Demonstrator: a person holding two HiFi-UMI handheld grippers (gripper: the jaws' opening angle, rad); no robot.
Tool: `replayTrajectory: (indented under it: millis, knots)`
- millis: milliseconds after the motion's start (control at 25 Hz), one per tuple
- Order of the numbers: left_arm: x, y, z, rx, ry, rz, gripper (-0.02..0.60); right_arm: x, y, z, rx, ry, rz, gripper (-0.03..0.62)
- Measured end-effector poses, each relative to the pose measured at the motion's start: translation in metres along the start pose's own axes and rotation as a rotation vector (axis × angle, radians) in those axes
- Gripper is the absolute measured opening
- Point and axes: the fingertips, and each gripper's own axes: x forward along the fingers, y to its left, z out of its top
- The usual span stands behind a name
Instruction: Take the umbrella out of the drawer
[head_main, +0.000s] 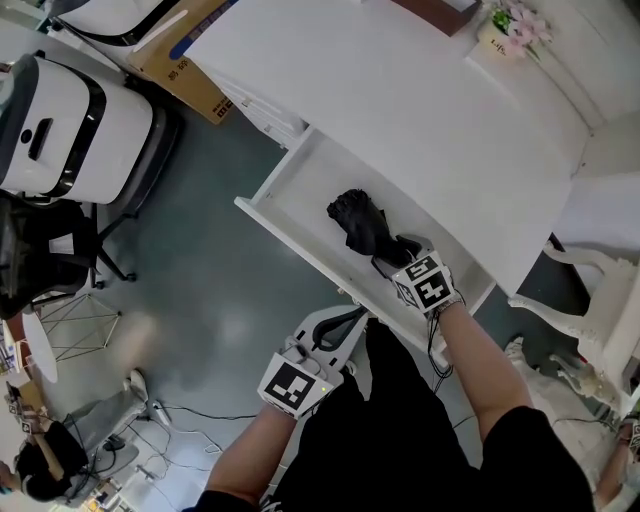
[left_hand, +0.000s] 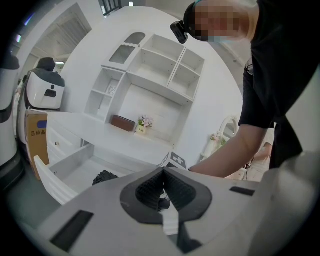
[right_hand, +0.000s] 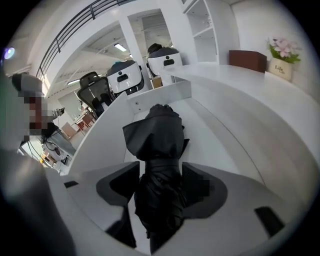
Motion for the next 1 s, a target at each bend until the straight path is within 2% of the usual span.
replayTrajectory:
  millis: [440,680,1000]
  knots:
    - [0.003,0.011,-0.001,-0.043,0.007,0.021,0.003,0.029,0.0,-0.001,-0.092,0.072,-0.008,0.252]
    - [0.001,0.017,-0.001,-0.055,0.0,0.044,0.003,0.038,-0.002,-0.004,-0.082,0.117,-0.062,0.261]
    - [-0.006,0.021,0.001,-0.06,-0.001,0.075,0.003,0.042,-0.006,-0.004,-0.105,0.082,-0.137,0.267]
